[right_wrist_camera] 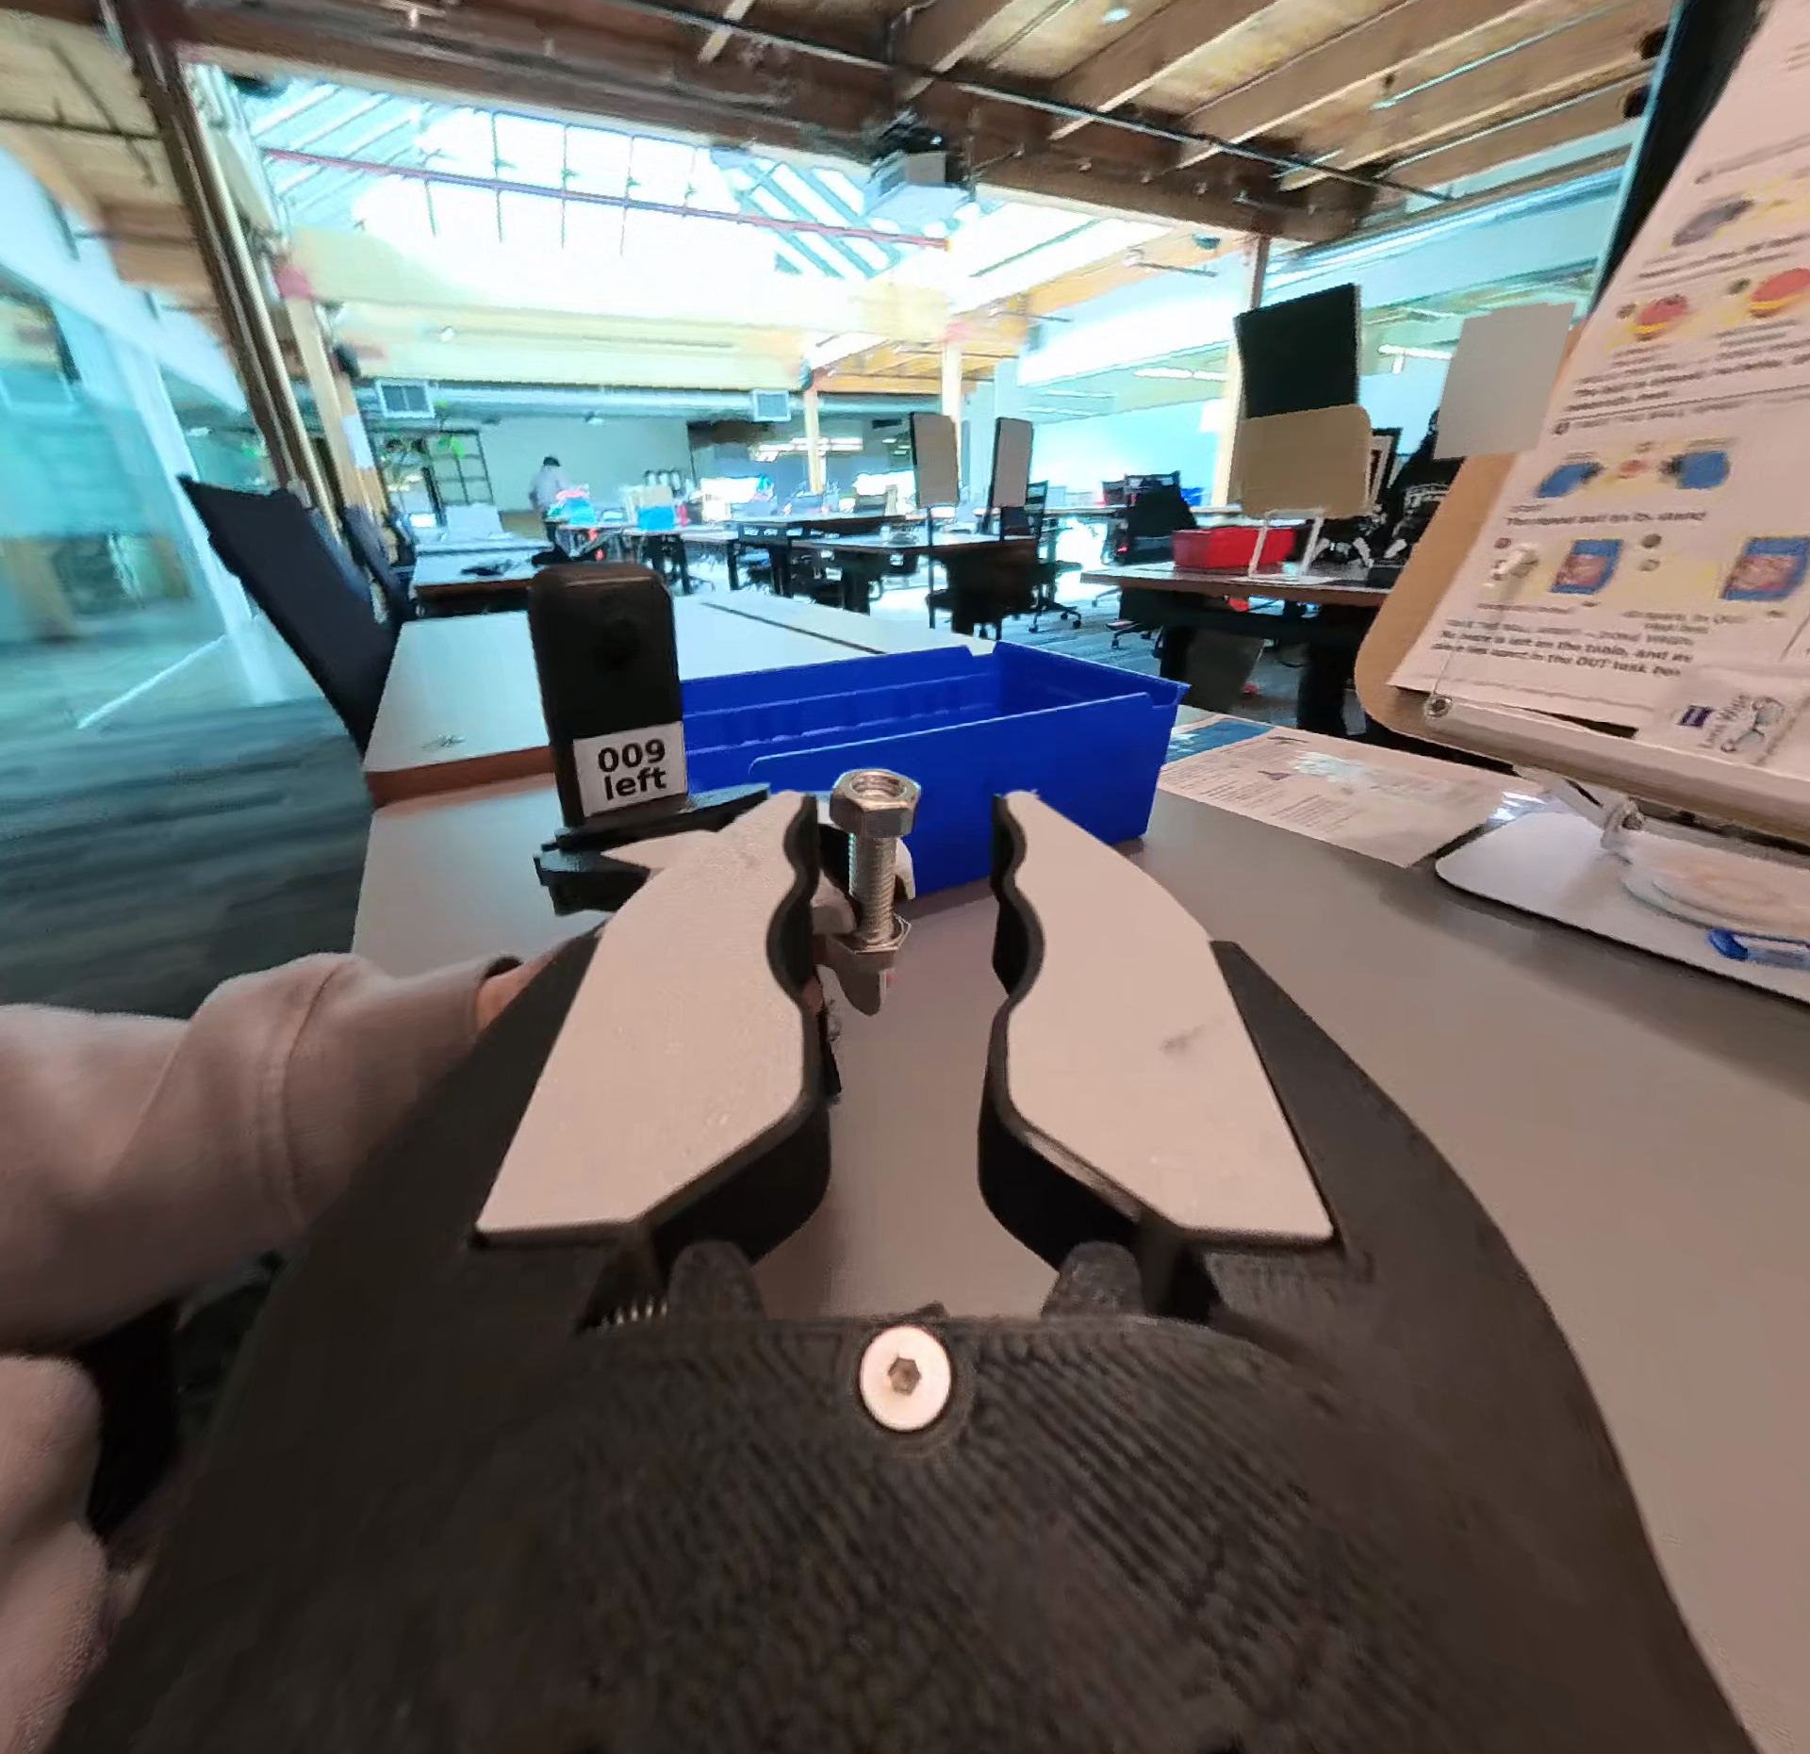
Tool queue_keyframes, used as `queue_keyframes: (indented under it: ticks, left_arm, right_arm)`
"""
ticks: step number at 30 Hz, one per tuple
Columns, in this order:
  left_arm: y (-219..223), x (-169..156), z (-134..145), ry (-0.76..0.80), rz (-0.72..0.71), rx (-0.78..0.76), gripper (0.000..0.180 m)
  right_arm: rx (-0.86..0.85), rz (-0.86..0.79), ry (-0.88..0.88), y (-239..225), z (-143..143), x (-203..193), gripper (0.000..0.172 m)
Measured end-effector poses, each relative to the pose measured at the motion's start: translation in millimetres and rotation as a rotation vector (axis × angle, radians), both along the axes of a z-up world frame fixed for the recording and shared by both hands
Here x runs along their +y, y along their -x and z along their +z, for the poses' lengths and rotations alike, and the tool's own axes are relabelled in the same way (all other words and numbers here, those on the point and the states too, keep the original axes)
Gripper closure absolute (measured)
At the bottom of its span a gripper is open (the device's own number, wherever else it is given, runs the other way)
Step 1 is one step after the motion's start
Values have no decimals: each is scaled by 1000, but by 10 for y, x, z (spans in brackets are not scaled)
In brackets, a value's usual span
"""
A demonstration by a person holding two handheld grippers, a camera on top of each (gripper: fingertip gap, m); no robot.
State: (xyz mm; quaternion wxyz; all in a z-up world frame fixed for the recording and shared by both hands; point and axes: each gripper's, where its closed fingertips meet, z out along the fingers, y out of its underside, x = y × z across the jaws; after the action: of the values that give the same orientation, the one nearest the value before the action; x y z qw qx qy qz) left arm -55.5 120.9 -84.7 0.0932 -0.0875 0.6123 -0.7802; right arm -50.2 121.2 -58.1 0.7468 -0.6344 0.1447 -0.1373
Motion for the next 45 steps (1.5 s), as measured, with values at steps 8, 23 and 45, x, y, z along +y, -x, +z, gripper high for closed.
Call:
queue_keyframes:
  ticks: [8, 23, 45]
  left_arm:
    - [-24, -16, -30, -30, 23, -10, 172]
    - [698, -186, 102, 51, -579, 34, 172]
    - [-151, -55, -72, -168, 286, -133, 172]
  right_arm:
    - [39, -32, -5, 6, -78, 89, 155]
    - [-38, 653, -2, 724, 52, -94, 156]
    - [10, -54, 13, -43, -22, 28, 128]
